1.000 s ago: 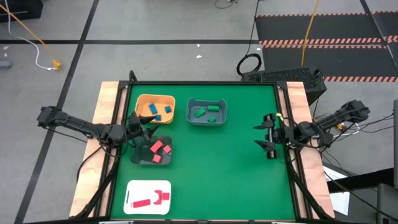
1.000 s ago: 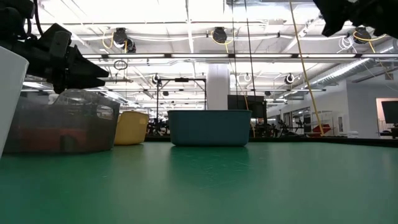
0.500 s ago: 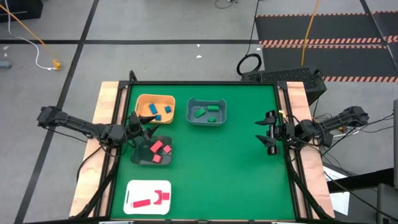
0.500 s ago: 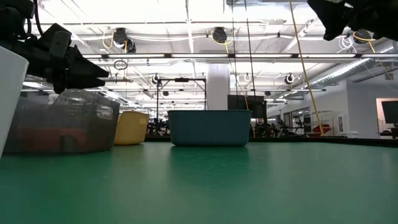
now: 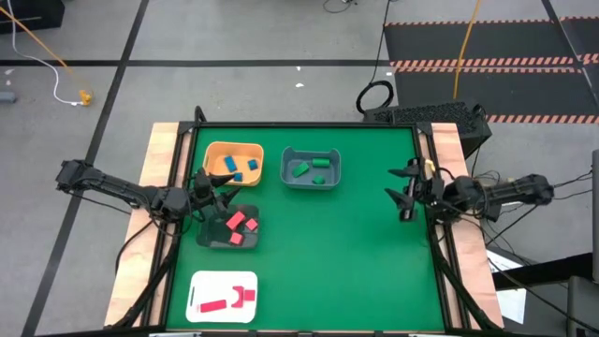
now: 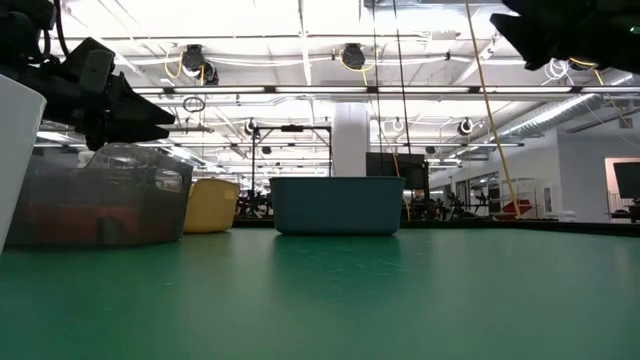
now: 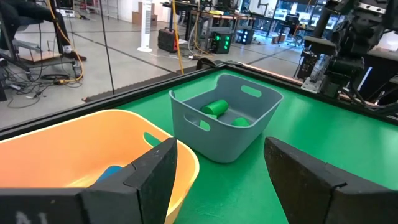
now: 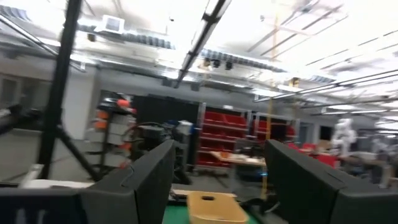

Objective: Sort & place blocks by color
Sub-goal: Return to Home Position

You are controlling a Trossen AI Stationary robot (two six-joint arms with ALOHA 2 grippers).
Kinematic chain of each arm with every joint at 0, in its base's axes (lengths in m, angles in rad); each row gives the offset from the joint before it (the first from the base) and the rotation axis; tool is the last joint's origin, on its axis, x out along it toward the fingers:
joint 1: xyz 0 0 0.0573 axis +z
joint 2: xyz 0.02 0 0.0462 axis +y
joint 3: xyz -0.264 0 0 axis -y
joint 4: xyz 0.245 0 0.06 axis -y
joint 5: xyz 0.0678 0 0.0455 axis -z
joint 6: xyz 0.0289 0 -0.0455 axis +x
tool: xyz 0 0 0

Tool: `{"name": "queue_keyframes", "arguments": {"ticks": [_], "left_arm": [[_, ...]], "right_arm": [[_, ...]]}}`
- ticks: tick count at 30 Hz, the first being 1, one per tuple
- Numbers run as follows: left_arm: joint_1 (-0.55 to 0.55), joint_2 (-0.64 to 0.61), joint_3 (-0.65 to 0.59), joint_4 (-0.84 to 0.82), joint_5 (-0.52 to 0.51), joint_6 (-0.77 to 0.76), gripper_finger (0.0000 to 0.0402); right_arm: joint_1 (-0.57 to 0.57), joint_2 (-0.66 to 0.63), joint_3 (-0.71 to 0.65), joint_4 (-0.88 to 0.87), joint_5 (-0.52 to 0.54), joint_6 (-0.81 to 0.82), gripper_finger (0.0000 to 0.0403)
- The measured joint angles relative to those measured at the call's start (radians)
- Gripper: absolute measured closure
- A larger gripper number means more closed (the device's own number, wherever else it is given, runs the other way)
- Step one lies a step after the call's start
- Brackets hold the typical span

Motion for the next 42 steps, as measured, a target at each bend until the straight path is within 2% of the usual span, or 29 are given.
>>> {"name": "queue_keyframes", "arguments": {"ticks": [12, 19, 31, 42], "left_arm": [[0.000, 0.000, 0.000, 0.000, 0.000, 0.000, 0.0160], [0.000, 0.000, 0.000, 0.000, 0.000, 0.000, 0.0160], [0.000, 0.000, 0.000, 0.000, 0.000, 0.000, 0.0160], [0.000, 0.000, 0.000, 0.000, 0.000, 0.000, 0.0160]], "right_arm": [[-0.209, -0.170, -0.003, -0.186, 0.004, -0.057, 0.0161], [-0.392, -0.198, -0.003, -0.259, 0.005, -0.059, 0.0161], [-0.629, -0.214, -0.003, -0.383, 0.003, 0.279, 0.0161], [-0.743, -0.214, -0.003, -0.382, 0.003, 0.307, 0.0161]]}}
